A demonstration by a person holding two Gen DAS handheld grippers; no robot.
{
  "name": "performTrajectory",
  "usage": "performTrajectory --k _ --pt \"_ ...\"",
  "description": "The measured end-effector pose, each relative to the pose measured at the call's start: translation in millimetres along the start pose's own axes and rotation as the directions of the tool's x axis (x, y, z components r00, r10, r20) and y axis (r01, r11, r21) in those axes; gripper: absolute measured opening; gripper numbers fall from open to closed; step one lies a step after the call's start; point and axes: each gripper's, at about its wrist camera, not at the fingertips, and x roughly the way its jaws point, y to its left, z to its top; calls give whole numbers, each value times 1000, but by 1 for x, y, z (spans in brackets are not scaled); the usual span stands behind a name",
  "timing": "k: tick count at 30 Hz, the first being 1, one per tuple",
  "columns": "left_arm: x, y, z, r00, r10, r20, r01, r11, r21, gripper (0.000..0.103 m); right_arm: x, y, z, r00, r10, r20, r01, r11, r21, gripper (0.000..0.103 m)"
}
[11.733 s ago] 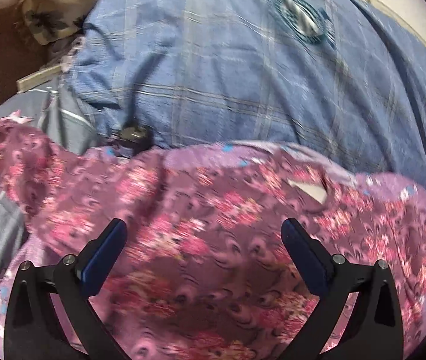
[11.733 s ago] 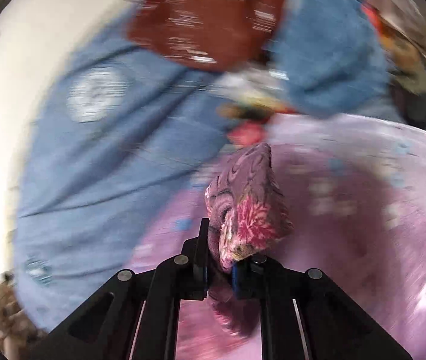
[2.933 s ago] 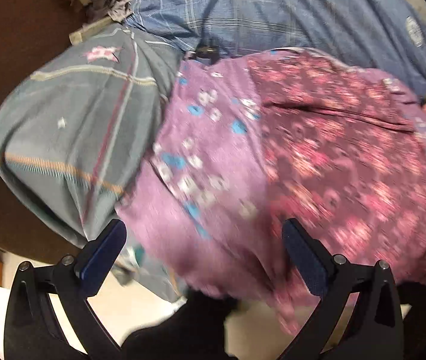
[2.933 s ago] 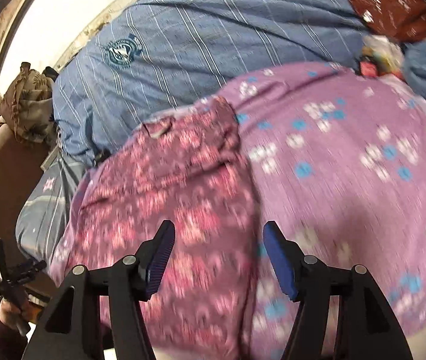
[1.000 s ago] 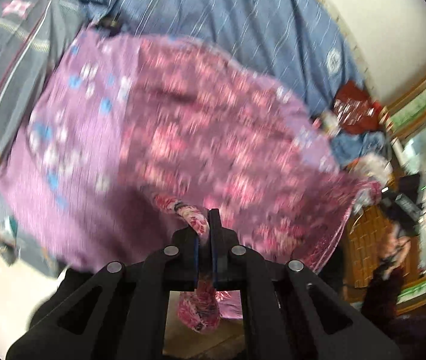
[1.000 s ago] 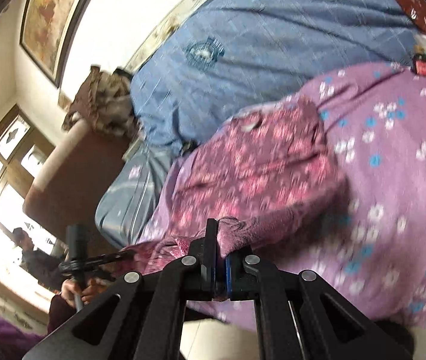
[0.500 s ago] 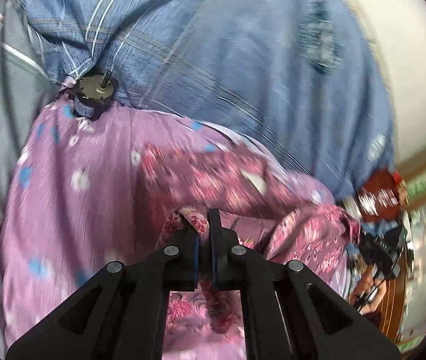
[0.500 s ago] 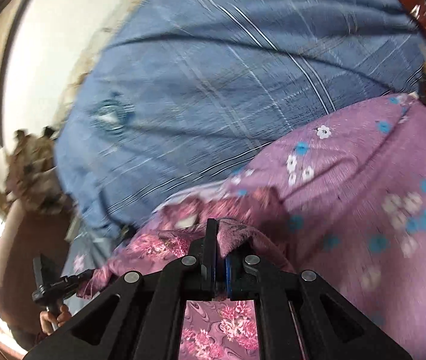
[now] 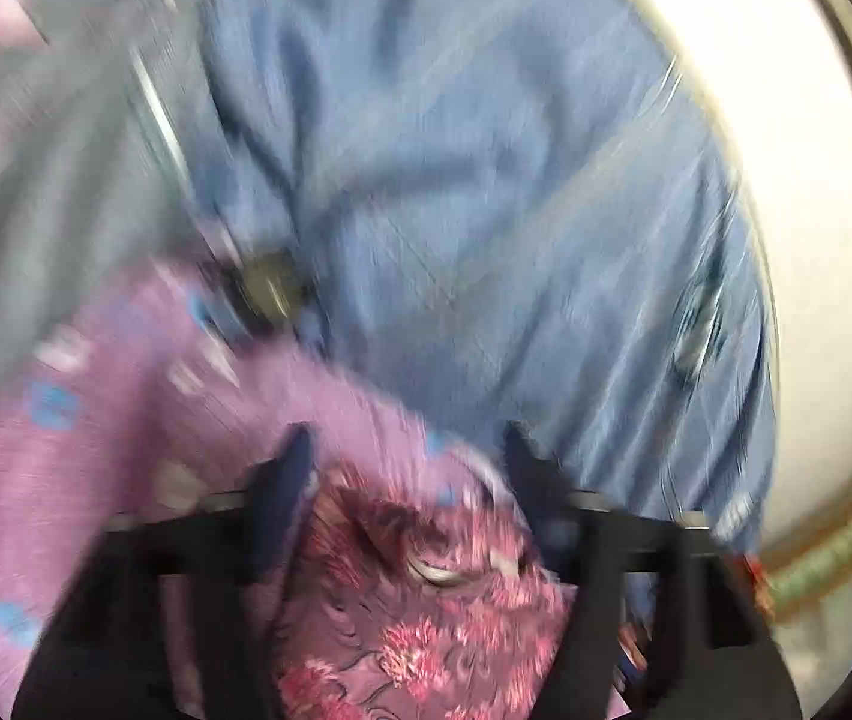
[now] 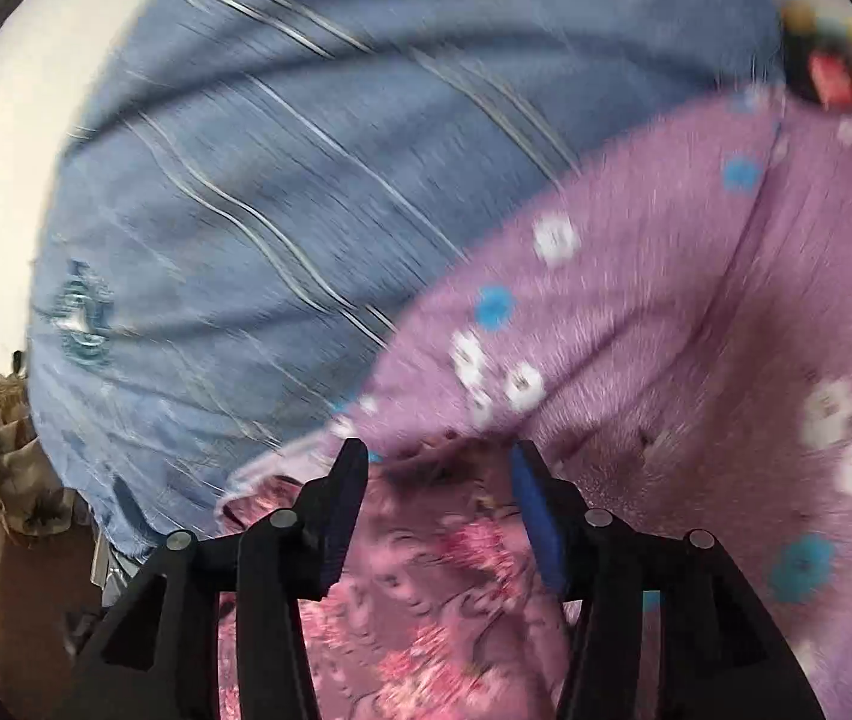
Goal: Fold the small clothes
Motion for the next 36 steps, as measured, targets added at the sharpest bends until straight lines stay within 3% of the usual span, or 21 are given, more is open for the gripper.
performTrajectory --k 2,4,7,11,15,17,20,24,29,33,36 --pt "-26 -14 -12 999 38 7 -38 999 37 75 -8 28 -6 1000 25 -13 -26 995 -92 53" --pt "-39 -21 -33 998 52 -26 -51 998 41 77 -1 69 -22 996 30 -87 -48 977 -209 52" --pt "-34 -28 -74 990 83 -112 -76 995 61 77 21 119 -55 979 42 -201 -102 950 -294 48" --pt "-8 -24 -111 955 213 -208 -181 970 163 77 63 169 -102 941 4 -337 -139 916 -377 42" --pt "8 -15 -114 927 289 -240 -248 950 188 77 118 198 -138 888 -39 -458 -162 905 -393 40" --pt "14 -16 -113 918 320 -233 -272 938 215 77 153 203 -148 866 -97 -491 -119 913 -391 40" --pt "24 -16 -113 902 348 -255 -289 926 244 77 202 218 -142 889 -176 -422 -31 897 -441 34" --pt "26 -10 -108 897 358 -260 -306 926 221 77 206 214 -97 961 -115 -251 26 943 -332 38" --pt "15 -7 -102 901 360 -243 -314 926 208 77 136 184 -74 981 -50 -187 -9 953 -304 39" --pt "11 -15 -108 907 360 -219 -299 915 270 77 64 128 -67 982 -110 -154 60 953 -297 39" --pt "20 -19 -115 896 389 -214 -309 893 326 77 38 90 -69 968 -166 -187 105 949 -298 39"
